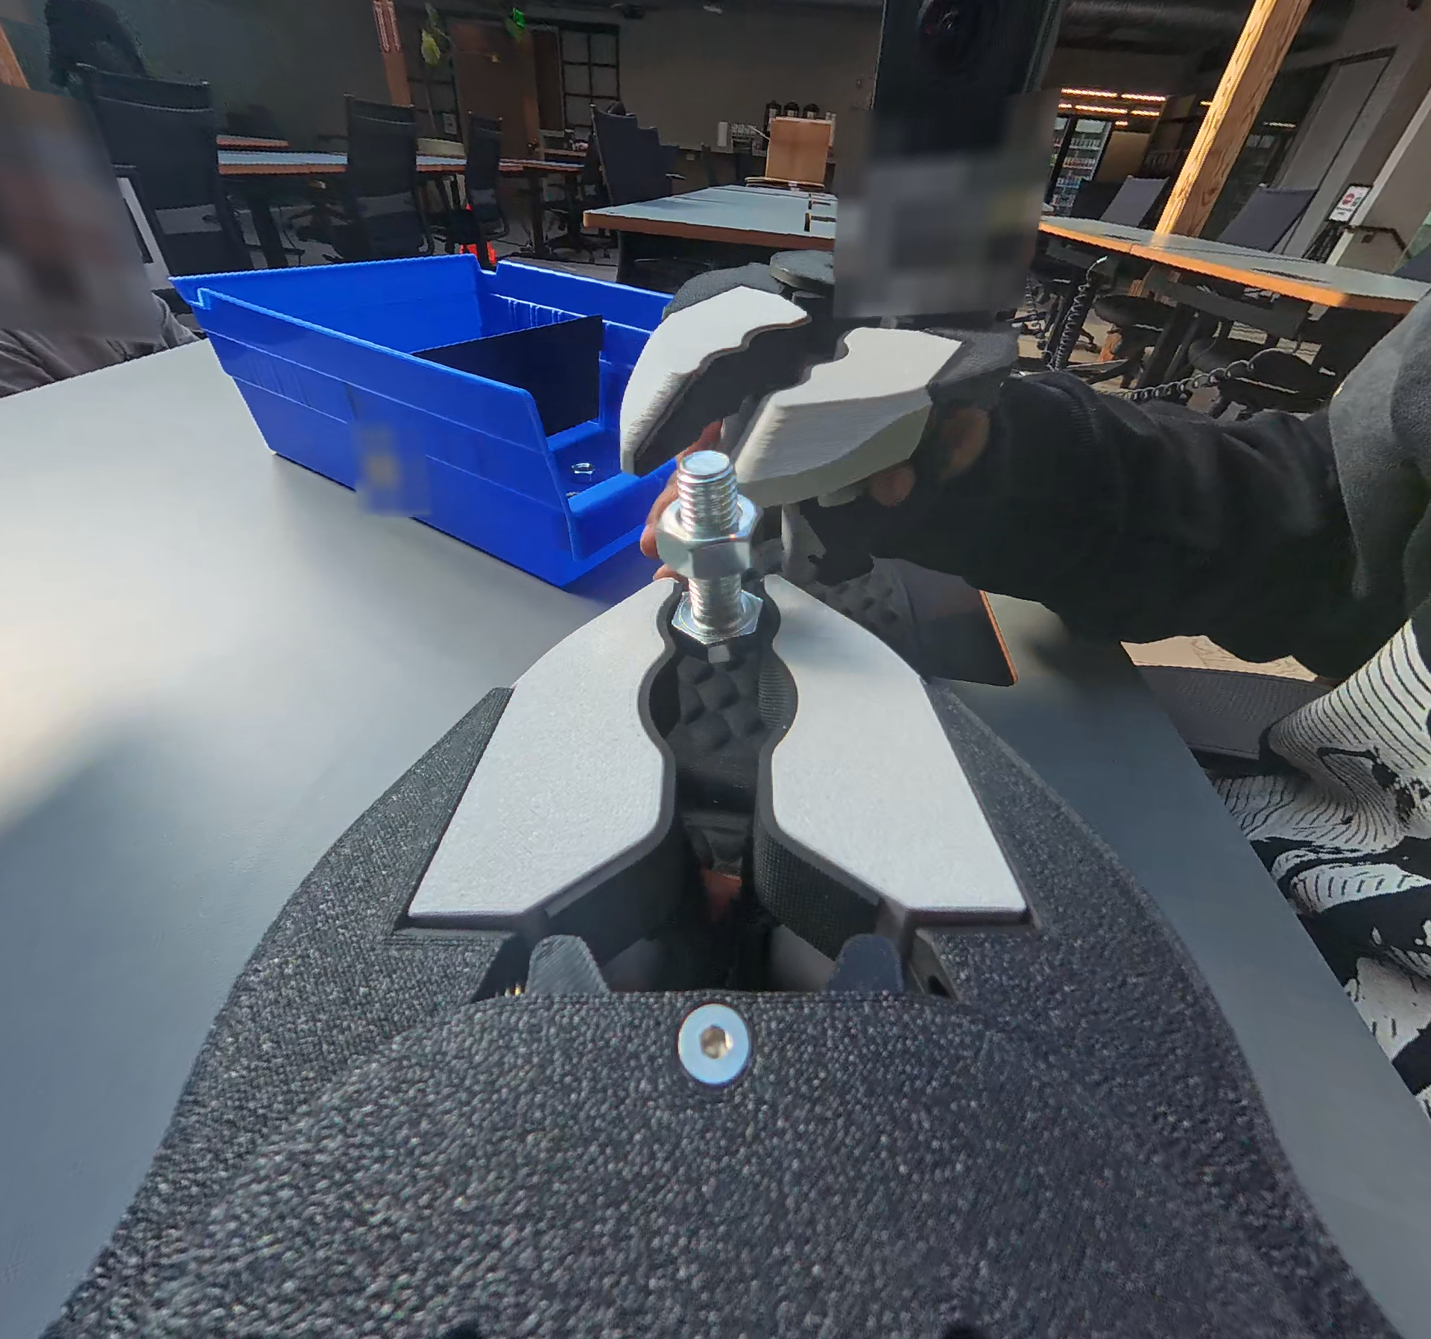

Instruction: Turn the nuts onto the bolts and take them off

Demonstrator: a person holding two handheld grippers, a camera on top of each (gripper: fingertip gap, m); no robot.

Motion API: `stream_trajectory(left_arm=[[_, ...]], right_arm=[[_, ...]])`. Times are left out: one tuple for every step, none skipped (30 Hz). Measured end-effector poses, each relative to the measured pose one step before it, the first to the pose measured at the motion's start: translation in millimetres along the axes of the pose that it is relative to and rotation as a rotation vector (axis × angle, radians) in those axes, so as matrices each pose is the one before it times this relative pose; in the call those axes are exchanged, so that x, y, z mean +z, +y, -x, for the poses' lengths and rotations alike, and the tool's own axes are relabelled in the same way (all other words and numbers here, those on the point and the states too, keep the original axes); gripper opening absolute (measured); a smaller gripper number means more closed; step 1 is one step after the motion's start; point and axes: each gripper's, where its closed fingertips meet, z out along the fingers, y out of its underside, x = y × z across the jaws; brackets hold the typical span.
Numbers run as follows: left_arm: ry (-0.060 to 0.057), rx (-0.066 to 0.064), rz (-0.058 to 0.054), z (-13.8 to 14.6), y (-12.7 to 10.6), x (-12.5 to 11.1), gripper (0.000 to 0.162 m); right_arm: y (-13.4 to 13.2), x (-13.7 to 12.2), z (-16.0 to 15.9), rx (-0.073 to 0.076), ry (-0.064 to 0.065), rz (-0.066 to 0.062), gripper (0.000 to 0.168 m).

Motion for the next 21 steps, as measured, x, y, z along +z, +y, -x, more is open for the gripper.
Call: stream_trajectory(left_arm=[[0.0012,0.0011,0.001,-0.4,0.15,-0.07,0.016],[-0.0038,0.0005,0.0025,0.38,0.3,0.29,0.016],[0.0007,0.0002,0.0023,-0.16,0.28,0.18,0.016],[0.0023,0.0005,0.0007,-0.33,-0.02,0.07,0.016],[-0.001,-0.0001,-0.0006,0.09,-0.07,-0.05,0.016],[0.0004,-0.0002,-0.0011,-0.05,-0.13,-0.14,0.016],[-0.0016,-0.0016,-0.0013,0.34,-0.17,-0.1,0.016],[0.0003,-0.0022,-0.0007,0.09,-0.11,-0.05,0.016],[0.0002,-0.0012,-0.0007,0.07,-0.1,-0.02,0.016],[0.0001,-0.0003,-0.0008,0.03,-0.1,-0.07,0.016],[-0.0008,-0.0001,-0.0009,0.04,-0.1,-0.12,0.016],[-0.0003,0.0002,-0.0003,0.02,-0.13,-0.08,0.016],[-0.0033,-0.0008,0.0009,0.31,0.11,0.06,0.016],[-0.0034,-0.0019,0.0019,0.53,0.21,0.21,0.016],[0.0011,-0.0006,0.0016,-0.08,0.18,0.17,0.016],[0.0005,0.0009,0.0006,-0.07,-0.02,0.07,0.016],[-0.0006,0.0003,0.0004,0.0,0.05,0.01,0.016],[0.0009,-0.0006,0.0011,-0.1,0.13,0.11,0.016],[0.0005,-0.0008,0.0012,0.06,0.12,0.17,0.016],[0.0004,-0.0004,0.0004,-0.08,0.05,-0.03,0.016],[0.0005,0.0005,-0.0006,-0.06,-0.16,-0.06,0.016]], right_arm=[[0.59,-2.49,-2.77,-0.0055,0.0135,-0.0038,0.008],[0.74,-2.17,-1.78,-0.0011,0.0061,-0.0019,0.005],[1.34,-1.66,-1.79,0.0034,0.0073,0.0021,0.004],[1.82,-1.13,-1.46,0.0034,0.0073,0.0063,0.004],[1.55,-1.14,-1.16,0.0033,0.007,0.0043,0.004],[0.56,-0.94,-0.82,0.0037,0.0064,-0.0009,0.005],[-0.31,-0.82,-0.1,0.0056,0.0026,-0.0068,0.006],[-1.5,-0.54,0.99,0.0075,-0.003,-0.0134,0.008],[-1.92,-0.22,1.51,0.0103,-0.0042,-0.0164,0.013],[-3.35,0.15,3.22,0.0096,-0.0147,-0.0247,0.021],[-3.46,0.52,3.58,0.0112,-0.0151,-0.026,0.026],[-2.5,1.12,3.01,0.0118,-0.0114,-0.0188,0.032],[-1.51,1.87,2.54,0.0084,-0.0091,-0.011,0.041],[-0.08,2.43,1.4,0.0036,-0.0005,-0.0008,0.05],[1.12,2.78,0.48,-0.002,0.0049,0.0079,0.056],[1.28,3.14,0.46,-0.0057,0.0054,0.0085,0.061],[1.38,3.51,0.69,-0.0076,0.0046,0.0057,0.064],[1.55,3.66,0.93,-0.0076,0.0036,0.0064,0.066],[1.65,3.65,1.0,-0.0062,0.0018,0.0067,0.067],[1.43,3.6,0.67,-0.0032,0.0039,0.0037,0.067],[1.37,3.59,-0.17,-0.0003,0.0083,0.0032,0.067]])
